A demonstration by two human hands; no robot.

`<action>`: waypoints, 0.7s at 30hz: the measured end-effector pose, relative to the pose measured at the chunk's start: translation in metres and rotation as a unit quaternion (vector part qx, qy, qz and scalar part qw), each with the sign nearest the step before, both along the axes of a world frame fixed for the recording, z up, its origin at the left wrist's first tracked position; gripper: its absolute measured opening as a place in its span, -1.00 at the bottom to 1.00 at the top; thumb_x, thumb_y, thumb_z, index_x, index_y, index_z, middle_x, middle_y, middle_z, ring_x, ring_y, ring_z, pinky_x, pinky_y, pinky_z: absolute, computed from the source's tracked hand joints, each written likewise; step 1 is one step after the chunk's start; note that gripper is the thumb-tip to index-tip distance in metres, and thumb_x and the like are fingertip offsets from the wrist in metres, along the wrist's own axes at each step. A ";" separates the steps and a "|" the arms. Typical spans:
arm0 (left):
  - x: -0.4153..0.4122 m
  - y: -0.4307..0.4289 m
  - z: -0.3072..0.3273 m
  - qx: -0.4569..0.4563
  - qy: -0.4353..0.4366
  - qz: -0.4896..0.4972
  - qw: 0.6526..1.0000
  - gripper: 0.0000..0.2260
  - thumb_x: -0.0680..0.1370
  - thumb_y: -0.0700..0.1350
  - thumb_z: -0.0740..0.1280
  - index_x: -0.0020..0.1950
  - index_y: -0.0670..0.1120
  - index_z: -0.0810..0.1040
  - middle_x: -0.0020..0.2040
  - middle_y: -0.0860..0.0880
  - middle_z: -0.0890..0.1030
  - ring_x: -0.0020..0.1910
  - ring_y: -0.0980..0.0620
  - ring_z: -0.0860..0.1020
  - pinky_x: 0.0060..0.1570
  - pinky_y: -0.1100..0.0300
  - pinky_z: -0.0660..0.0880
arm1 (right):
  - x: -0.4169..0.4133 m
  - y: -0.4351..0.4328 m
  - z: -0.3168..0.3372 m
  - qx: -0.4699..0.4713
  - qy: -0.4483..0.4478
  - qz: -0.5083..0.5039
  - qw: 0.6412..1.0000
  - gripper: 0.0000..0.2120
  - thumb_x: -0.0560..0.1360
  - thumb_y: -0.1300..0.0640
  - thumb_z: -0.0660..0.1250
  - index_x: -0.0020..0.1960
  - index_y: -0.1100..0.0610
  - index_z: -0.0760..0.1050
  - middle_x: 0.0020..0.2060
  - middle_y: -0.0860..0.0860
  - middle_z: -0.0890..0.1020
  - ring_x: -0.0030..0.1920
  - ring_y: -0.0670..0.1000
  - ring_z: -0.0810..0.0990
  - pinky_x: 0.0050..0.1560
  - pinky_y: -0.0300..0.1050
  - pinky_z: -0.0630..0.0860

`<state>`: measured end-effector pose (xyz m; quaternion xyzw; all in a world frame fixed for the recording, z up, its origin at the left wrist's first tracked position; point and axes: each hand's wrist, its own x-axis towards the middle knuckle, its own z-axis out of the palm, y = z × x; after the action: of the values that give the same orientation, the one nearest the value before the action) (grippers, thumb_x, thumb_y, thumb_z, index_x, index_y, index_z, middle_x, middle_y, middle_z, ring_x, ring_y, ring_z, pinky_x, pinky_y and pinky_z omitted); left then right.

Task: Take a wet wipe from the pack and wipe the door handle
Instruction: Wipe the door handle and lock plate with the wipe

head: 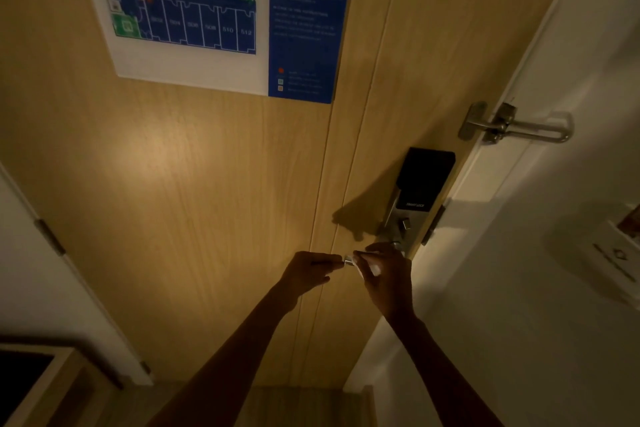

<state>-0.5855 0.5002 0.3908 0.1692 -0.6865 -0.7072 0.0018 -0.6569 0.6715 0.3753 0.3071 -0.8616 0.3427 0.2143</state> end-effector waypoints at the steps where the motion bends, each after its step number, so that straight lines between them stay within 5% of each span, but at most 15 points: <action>1: -0.001 -0.001 -0.001 -0.001 0.002 -0.006 1.000 -0.76 0.52 -0.30 0.34 0.17 -0.31 0.58 -0.09 -0.06 0.65 -0.29 0.26 0.65 -0.30 0.45 0.55 | -0.002 -0.001 0.002 0.005 -0.011 0.008 1.000 -0.81 0.50 -0.06 0.38 -0.03 0.03 0.68 -0.12 -0.12 0.68 -0.09 -0.22 0.59 0.03 -0.23 0.55; 8: -0.011 -0.003 0.003 -0.093 -0.014 -0.018 0.995 -0.81 0.50 -0.24 0.39 0.10 -0.20 0.64 -0.04 -0.11 0.68 -0.25 0.18 0.64 -0.27 0.43 0.55 | 0.003 0.000 0.007 0.038 0.024 0.034 0.998 -0.83 0.42 0.09 0.49 0.01 0.00 0.67 -0.10 -0.09 0.68 -0.06 -0.20 0.58 0.01 -0.45 0.43; 13: -0.017 -0.012 0.007 -0.088 -0.028 -0.040 0.995 -0.85 0.50 -0.30 0.36 0.02 -0.16 0.66 0.07 -0.18 0.67 0.07 -0.11 0.63 0.10 0.10 0.58 | 0.007 -0.003 -0.011 0.082 0.044 -0.018 0.995 -0.74 0.36 0.07 0.54 0.04 0.00 0.64 0.01 -0.06 0.66 0.12 -0.05 0.53 0.09 -0.11 0.52; 21: -0.022 -0.013 0.014 -0.076 -0.043 -0.037 0.995 -0.88 0.51 -0.22 0.36 0.00 -0.15 0.67 0.03 -0.04 0.68 0.02 0.09 0.61 -0.12 0.35 0.53 | 0.009 -0.009 -0.005 0.072 0.034 0.002 0.997 -0.78 0.39 0.04 0.51 0.00 0.01 0.60 -0.03 -0.09 0.66 0.10 -0.05 0.55 0.14 -0.19 0.42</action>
<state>-0.6074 0.4873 0.4046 0.1733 -0.7437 -0.6443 -0.0415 -0.6478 0.6621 0.3698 0.3349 -0.8756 0.2693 0.2204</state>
